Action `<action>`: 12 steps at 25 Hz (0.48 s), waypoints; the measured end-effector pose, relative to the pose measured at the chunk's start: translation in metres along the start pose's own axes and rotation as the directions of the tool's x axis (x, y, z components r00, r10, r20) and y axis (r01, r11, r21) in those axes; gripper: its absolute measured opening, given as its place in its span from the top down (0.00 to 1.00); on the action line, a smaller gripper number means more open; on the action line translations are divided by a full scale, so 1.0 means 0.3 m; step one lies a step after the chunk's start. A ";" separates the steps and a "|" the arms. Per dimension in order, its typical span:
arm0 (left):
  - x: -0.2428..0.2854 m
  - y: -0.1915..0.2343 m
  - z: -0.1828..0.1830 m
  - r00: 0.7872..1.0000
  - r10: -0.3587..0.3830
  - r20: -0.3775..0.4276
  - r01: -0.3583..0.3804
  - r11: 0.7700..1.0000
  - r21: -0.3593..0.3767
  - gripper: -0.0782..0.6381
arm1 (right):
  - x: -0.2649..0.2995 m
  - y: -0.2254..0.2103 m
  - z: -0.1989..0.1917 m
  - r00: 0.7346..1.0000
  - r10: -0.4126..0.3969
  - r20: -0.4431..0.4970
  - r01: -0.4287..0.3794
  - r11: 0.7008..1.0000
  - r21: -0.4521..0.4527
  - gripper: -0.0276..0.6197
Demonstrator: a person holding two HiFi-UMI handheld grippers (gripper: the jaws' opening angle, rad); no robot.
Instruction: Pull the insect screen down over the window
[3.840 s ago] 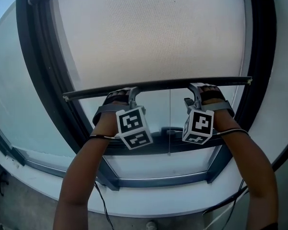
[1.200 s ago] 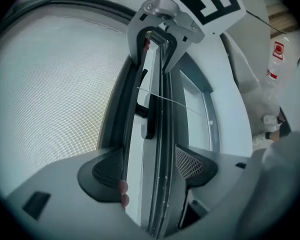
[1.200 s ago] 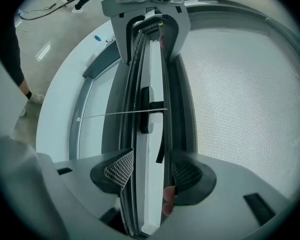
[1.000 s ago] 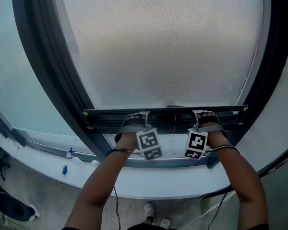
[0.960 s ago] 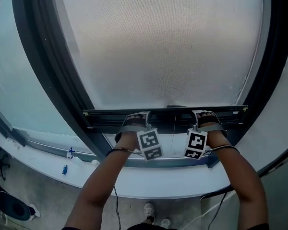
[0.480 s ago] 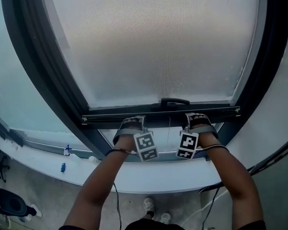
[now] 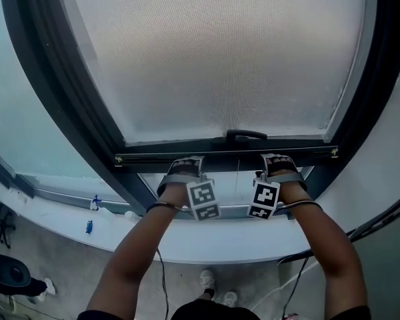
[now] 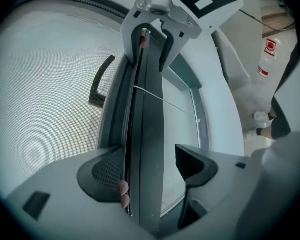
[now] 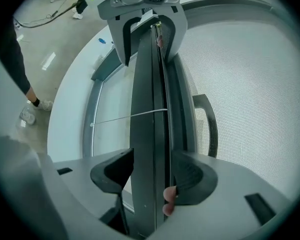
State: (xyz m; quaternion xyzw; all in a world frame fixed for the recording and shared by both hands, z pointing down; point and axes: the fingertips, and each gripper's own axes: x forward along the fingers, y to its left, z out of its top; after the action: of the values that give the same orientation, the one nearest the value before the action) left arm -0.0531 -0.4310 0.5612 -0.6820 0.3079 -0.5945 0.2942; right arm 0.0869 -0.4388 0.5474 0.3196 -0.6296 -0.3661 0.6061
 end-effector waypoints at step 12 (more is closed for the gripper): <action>-0.001 0.003 0.003 1.000 -0.002 0.002 0.002 1.000 -0.008 0.45 | -0.001 -0.003 -0.002 1.000 0.025 -0.015 -0.025 1.000 -0.007 0.61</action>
State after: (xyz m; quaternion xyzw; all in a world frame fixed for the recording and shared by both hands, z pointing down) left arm -0.0524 -0.4313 0.5602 -0.6841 0.3095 -0.5929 0.2911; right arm 0.0874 -0.4391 0.5464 0.3123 -0.6277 -0.3583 0.6165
